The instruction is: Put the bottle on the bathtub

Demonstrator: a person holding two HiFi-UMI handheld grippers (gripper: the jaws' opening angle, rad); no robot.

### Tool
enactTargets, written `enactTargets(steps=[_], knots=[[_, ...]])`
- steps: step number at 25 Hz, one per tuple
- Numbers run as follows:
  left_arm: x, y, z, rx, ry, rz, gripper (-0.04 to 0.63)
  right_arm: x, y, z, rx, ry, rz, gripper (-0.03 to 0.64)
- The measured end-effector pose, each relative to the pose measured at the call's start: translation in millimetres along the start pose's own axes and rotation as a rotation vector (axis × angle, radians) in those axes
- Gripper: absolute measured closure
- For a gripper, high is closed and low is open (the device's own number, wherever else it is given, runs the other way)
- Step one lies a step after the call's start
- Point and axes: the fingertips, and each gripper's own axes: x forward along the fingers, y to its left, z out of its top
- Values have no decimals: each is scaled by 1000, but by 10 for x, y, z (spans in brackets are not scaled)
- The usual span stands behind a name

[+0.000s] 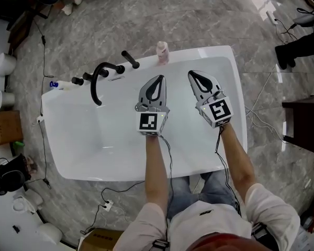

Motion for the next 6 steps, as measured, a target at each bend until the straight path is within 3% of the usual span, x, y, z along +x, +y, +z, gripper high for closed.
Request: enactTargets(steps=[6], knots=[[-37,6,27,0,-13,2,586,5,72,21,-4,-4,10,623]])
